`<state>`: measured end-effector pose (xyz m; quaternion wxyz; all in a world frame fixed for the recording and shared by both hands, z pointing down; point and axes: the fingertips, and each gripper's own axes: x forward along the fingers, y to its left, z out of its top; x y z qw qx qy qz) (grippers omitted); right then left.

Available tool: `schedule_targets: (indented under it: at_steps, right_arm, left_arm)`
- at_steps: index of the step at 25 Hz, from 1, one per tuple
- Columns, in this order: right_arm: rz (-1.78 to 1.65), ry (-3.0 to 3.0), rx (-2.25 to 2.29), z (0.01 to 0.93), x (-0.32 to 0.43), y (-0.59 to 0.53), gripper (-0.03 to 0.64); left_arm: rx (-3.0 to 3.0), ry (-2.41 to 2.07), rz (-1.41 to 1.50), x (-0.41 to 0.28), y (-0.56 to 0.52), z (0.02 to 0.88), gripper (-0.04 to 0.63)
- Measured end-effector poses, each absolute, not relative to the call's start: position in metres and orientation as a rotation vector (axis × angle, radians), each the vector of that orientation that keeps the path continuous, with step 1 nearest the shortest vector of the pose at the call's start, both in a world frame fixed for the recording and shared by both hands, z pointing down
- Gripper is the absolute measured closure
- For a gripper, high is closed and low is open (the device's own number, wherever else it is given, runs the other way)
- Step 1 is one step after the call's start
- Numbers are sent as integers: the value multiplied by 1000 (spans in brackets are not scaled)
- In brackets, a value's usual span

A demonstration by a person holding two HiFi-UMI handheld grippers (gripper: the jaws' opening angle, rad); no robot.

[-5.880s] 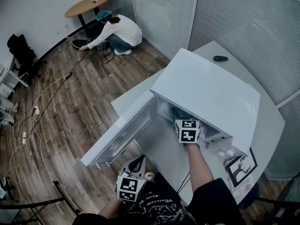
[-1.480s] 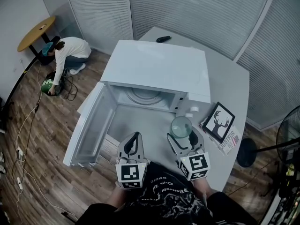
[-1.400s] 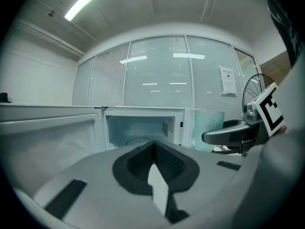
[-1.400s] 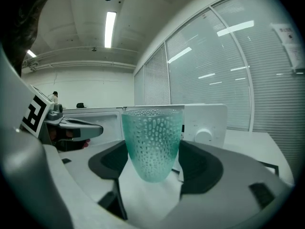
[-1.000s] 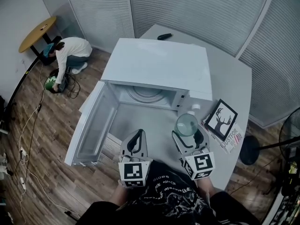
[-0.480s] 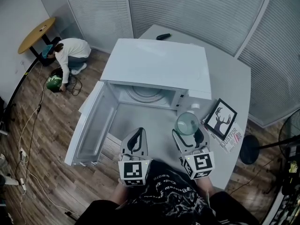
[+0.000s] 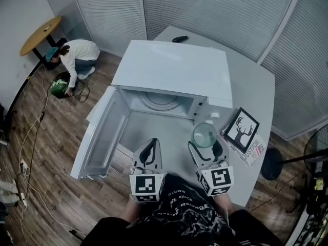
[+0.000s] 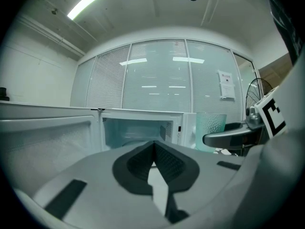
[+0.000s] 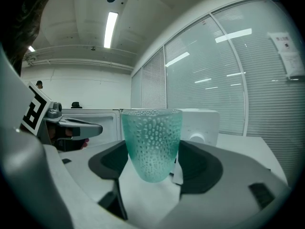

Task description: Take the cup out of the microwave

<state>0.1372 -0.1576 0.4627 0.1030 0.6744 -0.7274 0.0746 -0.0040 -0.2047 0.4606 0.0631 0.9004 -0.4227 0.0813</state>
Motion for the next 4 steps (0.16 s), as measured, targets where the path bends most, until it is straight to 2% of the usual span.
schedule_targets:
  at_steps: [4]
  right_arm:
    - [215, -2145, 1990, 462, 135, -158, 279]
  left_arm:
    - [2713, -1285, 250, -7, -206, 461, 591]
